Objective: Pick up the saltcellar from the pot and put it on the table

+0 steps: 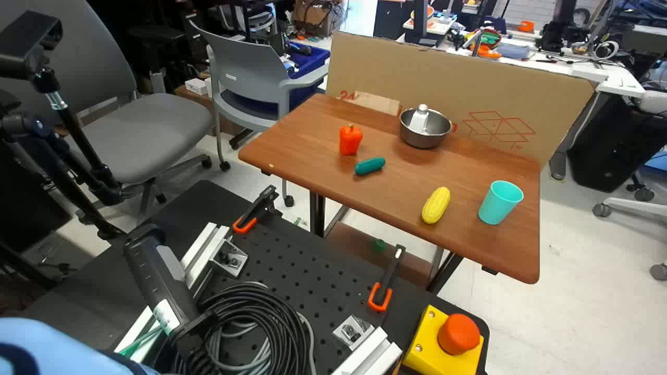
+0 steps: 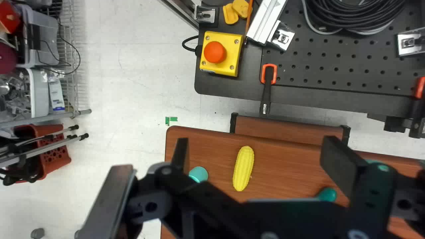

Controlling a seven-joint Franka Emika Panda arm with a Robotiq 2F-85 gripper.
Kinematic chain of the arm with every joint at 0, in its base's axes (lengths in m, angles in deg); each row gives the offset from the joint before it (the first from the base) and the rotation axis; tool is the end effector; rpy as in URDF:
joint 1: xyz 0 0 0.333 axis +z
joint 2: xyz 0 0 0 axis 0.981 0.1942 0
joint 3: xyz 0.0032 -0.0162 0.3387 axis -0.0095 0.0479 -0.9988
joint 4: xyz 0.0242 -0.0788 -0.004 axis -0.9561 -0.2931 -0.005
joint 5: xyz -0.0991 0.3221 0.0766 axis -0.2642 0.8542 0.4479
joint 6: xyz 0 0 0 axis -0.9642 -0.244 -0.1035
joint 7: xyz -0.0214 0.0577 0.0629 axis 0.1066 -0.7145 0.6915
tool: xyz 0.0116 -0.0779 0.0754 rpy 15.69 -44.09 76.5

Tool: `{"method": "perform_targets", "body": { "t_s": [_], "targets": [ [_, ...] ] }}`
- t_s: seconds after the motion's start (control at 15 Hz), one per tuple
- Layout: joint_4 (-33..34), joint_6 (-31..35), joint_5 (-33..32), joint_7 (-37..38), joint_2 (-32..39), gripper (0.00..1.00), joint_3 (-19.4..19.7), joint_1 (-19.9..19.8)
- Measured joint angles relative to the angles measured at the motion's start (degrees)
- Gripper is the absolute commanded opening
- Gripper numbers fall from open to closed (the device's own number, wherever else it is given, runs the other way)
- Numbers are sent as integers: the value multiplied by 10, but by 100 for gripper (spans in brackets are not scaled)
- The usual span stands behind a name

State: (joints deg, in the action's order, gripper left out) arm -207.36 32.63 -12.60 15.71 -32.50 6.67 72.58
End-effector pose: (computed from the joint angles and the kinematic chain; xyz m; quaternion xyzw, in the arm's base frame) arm 0.3139 -0.0674 0.5061 0.9839 0.0598 -0.0885 0.1430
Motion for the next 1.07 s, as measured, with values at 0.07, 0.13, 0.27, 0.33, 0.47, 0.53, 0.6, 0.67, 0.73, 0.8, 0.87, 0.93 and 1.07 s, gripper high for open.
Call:
{"method": "perform_targets", "body": {
  "t_s": [0.07,0.13,0.27,0.33,0.47,0.53,0.6,0.67,0.73,0.8,0.87,0.93,1.07],
  "targets": [
    [0,0,0,0,0,100,0,0],
    [0,0,0,0,0,100,0,0],
    [1,0,0,0,0,100,0,0],
    [1,0,0,0,0,100,0,0],
    [1,0,0,0,0,100,0,0],
    [0,0,0,0,0,100,1,1],
    [0,1,1,4,2,100,2,3],
    [1,9,1,16,11,100,3,3],
    [2,27,1,39,30,100,3,3],
    [5,50,1,63,55,100,3,3],
    [11,78,1,88,90,100,3,2],
    [19,107,1,113,127,100,4,1],
    [43,166,1,150,203,100,6,0]
  ]
}}
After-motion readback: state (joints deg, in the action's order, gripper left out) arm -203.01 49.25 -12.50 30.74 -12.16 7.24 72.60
